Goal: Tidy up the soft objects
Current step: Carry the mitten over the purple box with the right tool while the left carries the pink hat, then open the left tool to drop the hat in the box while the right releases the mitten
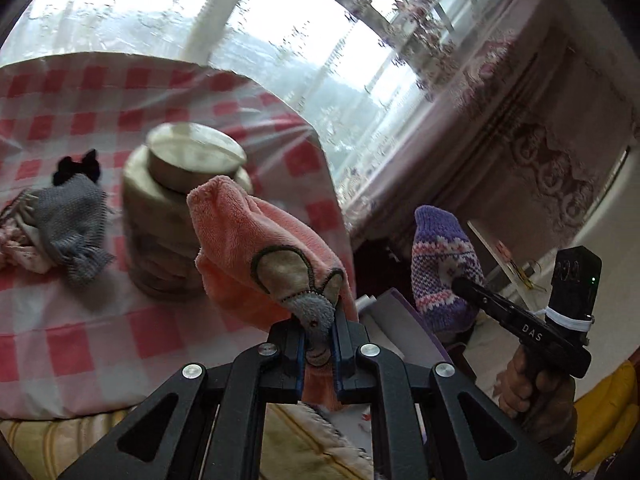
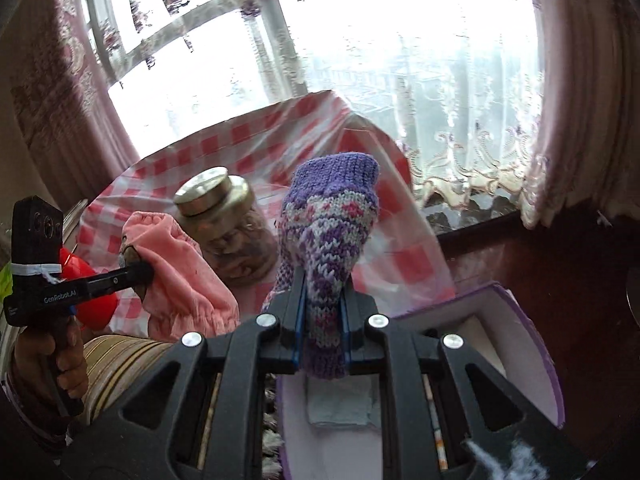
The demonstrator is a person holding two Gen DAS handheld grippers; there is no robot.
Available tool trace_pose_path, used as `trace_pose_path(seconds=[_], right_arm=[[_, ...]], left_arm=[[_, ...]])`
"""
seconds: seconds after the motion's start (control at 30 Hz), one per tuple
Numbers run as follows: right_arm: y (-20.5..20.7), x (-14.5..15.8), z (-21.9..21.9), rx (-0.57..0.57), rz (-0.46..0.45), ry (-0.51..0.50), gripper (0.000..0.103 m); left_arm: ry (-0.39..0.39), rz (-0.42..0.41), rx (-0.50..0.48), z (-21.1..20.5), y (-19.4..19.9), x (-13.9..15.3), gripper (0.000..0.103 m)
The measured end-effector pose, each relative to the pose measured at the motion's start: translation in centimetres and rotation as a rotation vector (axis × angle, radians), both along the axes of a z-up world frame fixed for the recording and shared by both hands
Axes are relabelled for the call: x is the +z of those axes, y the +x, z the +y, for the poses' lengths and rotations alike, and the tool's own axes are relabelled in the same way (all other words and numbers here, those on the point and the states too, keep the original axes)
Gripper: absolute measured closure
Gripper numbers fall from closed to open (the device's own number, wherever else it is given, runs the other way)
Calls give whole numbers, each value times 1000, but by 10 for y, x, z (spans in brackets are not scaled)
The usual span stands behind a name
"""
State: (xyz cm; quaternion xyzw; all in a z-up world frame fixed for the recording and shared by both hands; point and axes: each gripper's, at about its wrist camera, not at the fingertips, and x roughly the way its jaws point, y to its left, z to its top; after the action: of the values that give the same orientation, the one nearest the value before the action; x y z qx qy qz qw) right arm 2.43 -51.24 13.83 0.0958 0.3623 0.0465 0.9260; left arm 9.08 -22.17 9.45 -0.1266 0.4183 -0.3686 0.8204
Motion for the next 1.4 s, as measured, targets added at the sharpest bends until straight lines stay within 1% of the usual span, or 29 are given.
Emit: trace_pose_path(seconds=[0.07,0.13,0.3,0.33,0.37,0.43,0.47,0.5,0.53,0.57,0.6,0.63,0.67,0.73,0.8,0.93,1.0,1.13,1.23,1.3,1.4], right_arm=[[-17,-3,-29,-60,7,4,86],[-33,-7,-55,-116,14,14,86],[-65,-15,-94,-215,26,32,86],[-71,-16,-101,-234,24,36,86],[-74,-17,-105,-245,24,38,86],[-79,-19,-114,-260,22,42,86],[-83,-21,-117,-265,21,46,86],[-84,-23,-119,-266,22,50,86],[-85,-26,-121,-266,24,57,86],[-86,-28,-121,-266,26,64,86],[-86,-32,-120,-265,32,73,86],[-85,-36,-119,-262,40,83,86],[-84,-40,-117,-255,49,92,86],[-85,-47,-112,-234,65,106,86],[-85,-57,-103,-195,101,128,86],[-83,-83,-77,-101,202,156,86],[-85,-99,-67,-68,257,159,86],[-84,-123,-48,-17,354,132,86],[-84,-137,-45,-30,429,87,86],[-87,-143,-47,-29,465,75,86],[-89,-147,-45,1,519,47,86]], left_arm=[[13,44,-78,-34,-6,-8,93],[24,110,-158,-71,-13,-20,93],[63,224,-273,-143,-36,-50,93],[78,258,-299,-154,-41,-58,93],[114,289,-309,-160,-44,-66,92],[220,370,-307,-167,-50,-89,92],[294,435,-310,-168,-53,-104,85],[349,479,-317,-170,-55,-112,78],[410,510,-322,-170,-57,-117,64],[424,493,-319,-168,-59,-113,60],[433,457,-320,-167,-60,-106,58],[452,414,-312,-164,-59,-98,50],[456,393,-294,-159,-57,-92,45],[445,367,-256,-146,-51,-82,44],[420,360,-216,-134,-41,-79,44],[356,349,-133,-103,-30,-76,44],[337,351,-97,-96,-26,-78,44],[308,345,-50,-80,-23,-82,44],[281,342,-28,-66,-21,-81,44],[267,333,-19,-59,-19,-81,44],[245,331,-15,-54,-18,-82,44]])
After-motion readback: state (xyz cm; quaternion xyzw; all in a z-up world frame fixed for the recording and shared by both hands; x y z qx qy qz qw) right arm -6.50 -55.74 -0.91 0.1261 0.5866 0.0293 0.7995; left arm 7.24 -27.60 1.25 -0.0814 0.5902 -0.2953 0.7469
